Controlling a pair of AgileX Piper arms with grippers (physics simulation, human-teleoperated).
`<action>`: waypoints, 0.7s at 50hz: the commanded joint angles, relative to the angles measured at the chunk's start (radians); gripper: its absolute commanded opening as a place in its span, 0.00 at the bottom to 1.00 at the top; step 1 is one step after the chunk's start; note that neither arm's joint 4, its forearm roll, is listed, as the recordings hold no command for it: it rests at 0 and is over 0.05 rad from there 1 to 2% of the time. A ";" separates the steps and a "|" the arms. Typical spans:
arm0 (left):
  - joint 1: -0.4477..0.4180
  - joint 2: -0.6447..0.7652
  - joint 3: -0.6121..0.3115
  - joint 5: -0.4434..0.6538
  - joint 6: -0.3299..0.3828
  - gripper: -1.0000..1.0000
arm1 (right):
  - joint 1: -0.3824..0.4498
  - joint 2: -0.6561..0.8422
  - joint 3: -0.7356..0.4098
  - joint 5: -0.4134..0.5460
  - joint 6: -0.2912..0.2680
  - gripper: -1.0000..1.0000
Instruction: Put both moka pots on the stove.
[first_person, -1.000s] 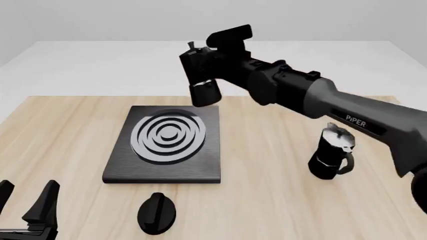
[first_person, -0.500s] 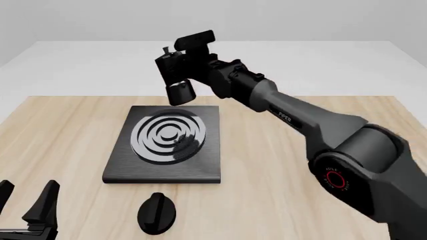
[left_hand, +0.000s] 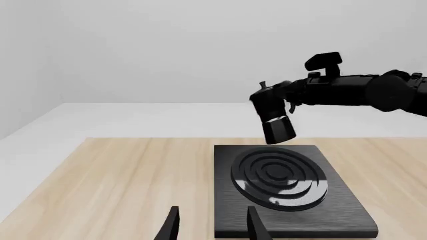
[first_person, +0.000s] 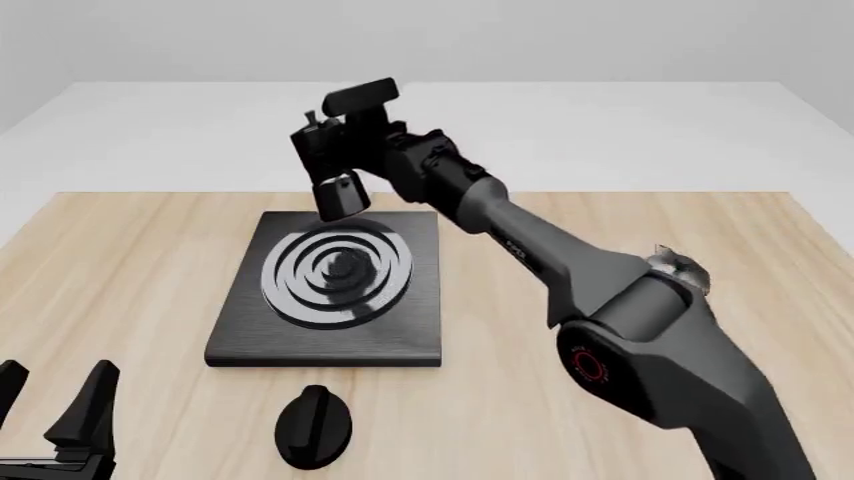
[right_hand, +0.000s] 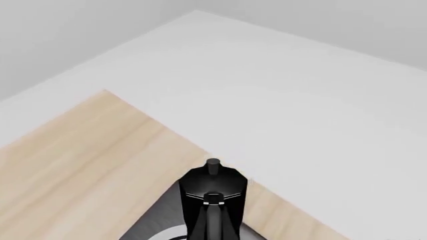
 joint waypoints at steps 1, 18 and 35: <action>0.000 0.000 0.000 0.000 0.000 1.00 | -0.003 0.050 -0.137 0.044 0.010 0.00; 0.000 0.000 0.000 0.000 0.000 1.00 | -0.016 0.110 -0.192 0.069 0.027 0.00; 0.000 0.000 0.000 0.000 0.000 1.00 | -0.021 0.110 -0.146 0.046 0.032 0.00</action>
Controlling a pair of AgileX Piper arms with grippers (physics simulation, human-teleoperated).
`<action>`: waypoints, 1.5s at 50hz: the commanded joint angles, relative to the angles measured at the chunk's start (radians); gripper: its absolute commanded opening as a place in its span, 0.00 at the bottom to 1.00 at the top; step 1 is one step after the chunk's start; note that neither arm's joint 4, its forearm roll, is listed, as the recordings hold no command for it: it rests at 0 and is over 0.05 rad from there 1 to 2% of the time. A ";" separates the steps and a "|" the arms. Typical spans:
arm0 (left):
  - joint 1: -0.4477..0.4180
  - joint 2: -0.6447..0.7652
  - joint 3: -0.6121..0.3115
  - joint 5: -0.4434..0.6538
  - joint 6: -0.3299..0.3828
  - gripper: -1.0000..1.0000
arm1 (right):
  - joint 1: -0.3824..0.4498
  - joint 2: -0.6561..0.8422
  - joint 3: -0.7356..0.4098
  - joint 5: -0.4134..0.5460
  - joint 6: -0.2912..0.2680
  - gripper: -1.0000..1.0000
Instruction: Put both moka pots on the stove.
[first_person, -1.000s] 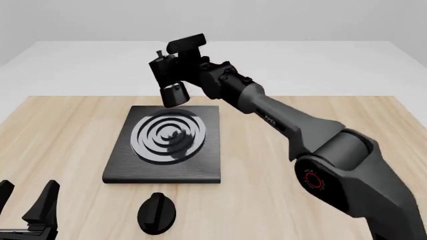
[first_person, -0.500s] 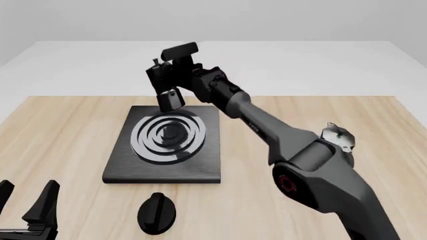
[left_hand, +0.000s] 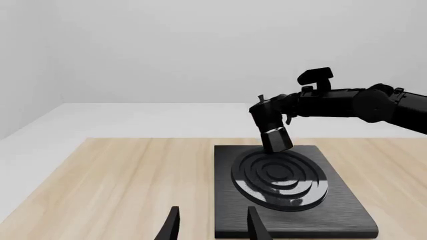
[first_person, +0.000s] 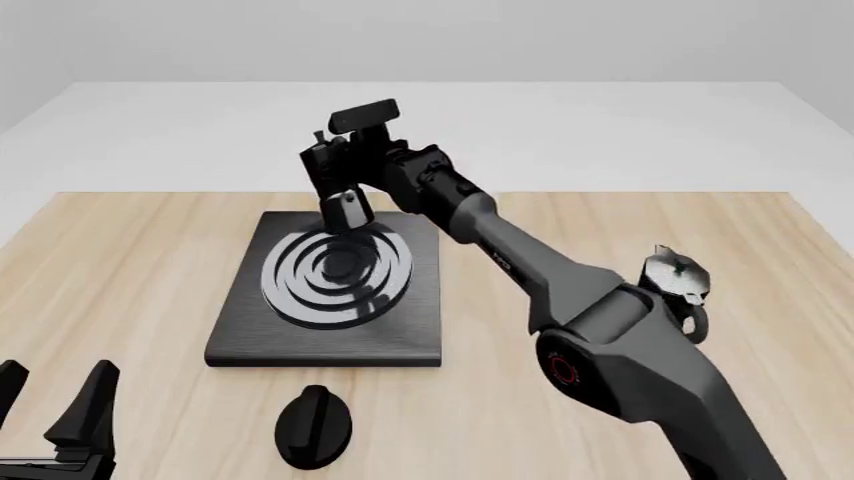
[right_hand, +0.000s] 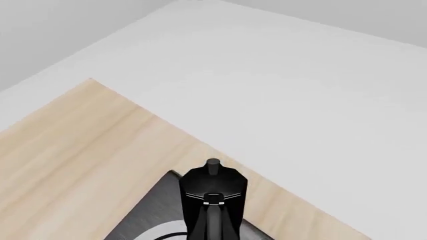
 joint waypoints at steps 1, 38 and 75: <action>0.000 0.000 0.000 0.000 0.000 1.00 | -0.004 -0.022 0.001 -0.020 0.008 0.00; 0.000 0.000 0.000 0.000 0.000 1.00 | 0.028 -0.251 0.499 -0.230 0.011 0.00; 0.000 0.000 0.000 0.000 0.000 1.00 | 0.011 -0.305 0.692 -0.313 0.047 0.00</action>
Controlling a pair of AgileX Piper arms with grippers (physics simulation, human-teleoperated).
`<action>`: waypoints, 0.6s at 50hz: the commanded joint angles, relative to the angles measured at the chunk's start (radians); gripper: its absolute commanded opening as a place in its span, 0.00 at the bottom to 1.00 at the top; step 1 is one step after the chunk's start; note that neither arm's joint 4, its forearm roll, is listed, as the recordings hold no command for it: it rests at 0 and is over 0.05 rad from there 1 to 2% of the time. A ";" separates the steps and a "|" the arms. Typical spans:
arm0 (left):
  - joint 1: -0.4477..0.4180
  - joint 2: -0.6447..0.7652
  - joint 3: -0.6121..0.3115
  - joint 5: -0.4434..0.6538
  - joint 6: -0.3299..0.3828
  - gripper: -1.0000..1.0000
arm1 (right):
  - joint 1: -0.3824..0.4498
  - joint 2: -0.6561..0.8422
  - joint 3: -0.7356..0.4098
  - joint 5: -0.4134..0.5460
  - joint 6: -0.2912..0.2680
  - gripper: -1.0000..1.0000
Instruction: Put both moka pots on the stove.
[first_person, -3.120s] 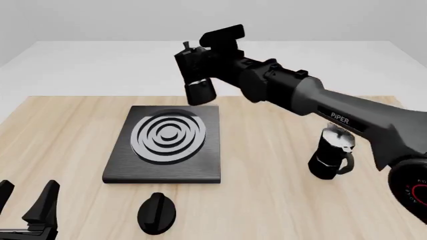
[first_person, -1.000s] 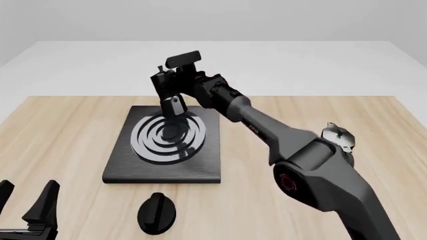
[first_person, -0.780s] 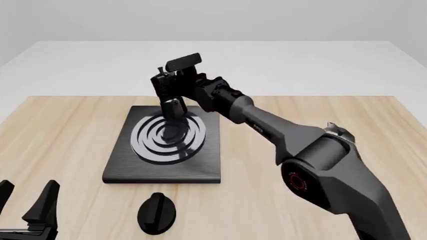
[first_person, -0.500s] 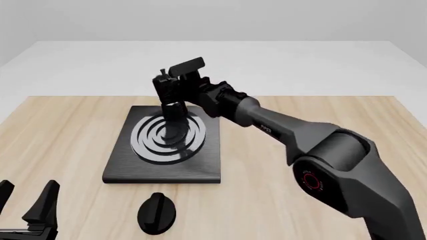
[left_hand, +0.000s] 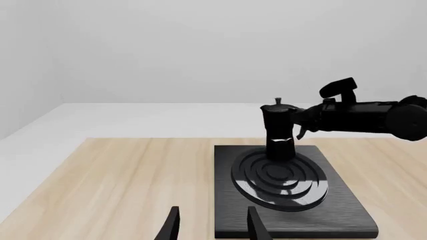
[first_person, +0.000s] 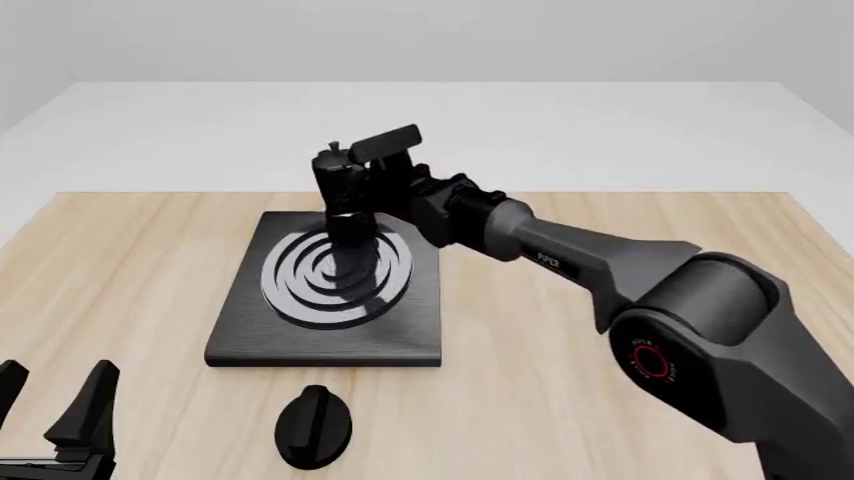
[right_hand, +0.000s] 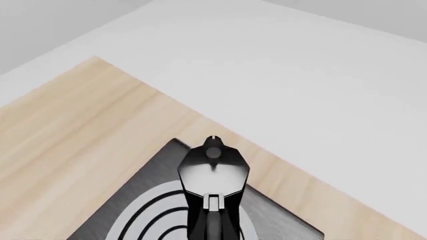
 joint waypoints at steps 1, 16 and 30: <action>0.000 0.000 0.000 0.000 0.000 1.00 | 0.001 0.012 0.046 -0.009 0.013 0.00; 0.000 0.000 0.000 0.000 0.000 1.00 | 0.005 0.020 0.079 -0.028 0.031 0.00; 0.000 0.000 0.000 0.000 0.000 1.00 | 0.006 0.020 0.107 -0.043 0.034 0.00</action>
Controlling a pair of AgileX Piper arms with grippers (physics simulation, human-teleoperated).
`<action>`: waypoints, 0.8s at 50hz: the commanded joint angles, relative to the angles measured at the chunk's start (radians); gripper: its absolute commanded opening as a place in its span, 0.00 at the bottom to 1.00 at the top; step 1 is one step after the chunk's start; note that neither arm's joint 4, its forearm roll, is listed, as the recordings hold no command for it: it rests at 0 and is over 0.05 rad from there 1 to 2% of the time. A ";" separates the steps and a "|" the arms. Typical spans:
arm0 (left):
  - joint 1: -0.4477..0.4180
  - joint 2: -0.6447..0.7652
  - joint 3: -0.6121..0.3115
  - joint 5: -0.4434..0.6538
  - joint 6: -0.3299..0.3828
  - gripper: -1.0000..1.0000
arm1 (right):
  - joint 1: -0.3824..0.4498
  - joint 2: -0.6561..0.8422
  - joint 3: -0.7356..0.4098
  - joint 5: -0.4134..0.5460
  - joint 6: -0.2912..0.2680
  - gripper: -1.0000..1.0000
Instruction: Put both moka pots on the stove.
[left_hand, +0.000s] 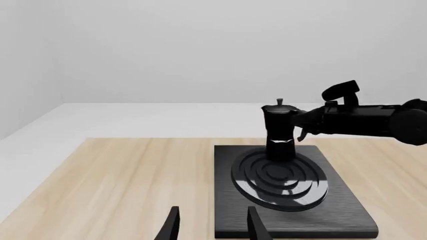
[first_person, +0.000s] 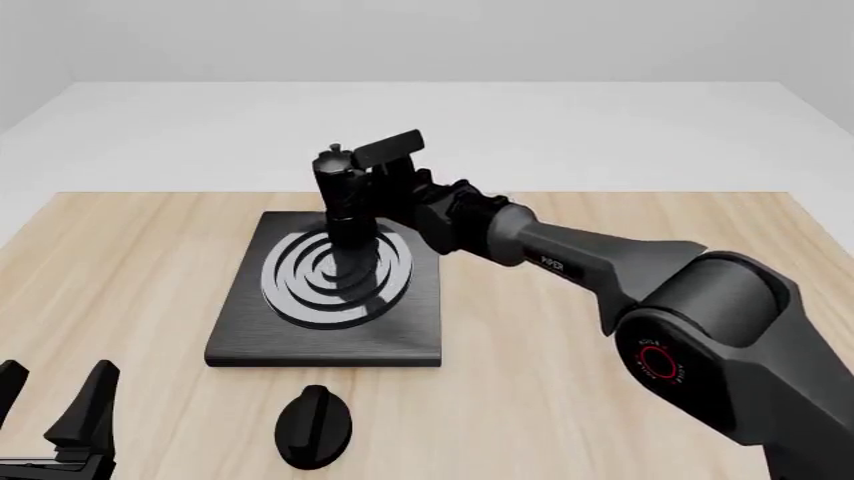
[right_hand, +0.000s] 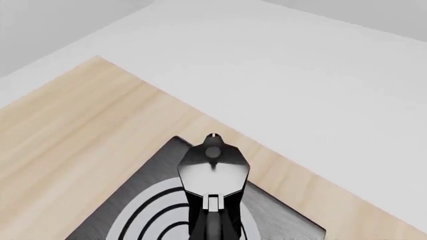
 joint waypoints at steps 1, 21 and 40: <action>0.000 0.000 0.000 0.000 0.000 1.00 | 0.003 0.040 0.051 0.001 0.008 0.00; 0.000 0.000 0.000 0.000 0.000 1.00 | 0.015 0.056 0.056 0.009 0.030 1.00; 0.000 0.000 0.000 0.000 0.000 1.00 | 0.009 0.024 0.127 -0.010 0.044 1.00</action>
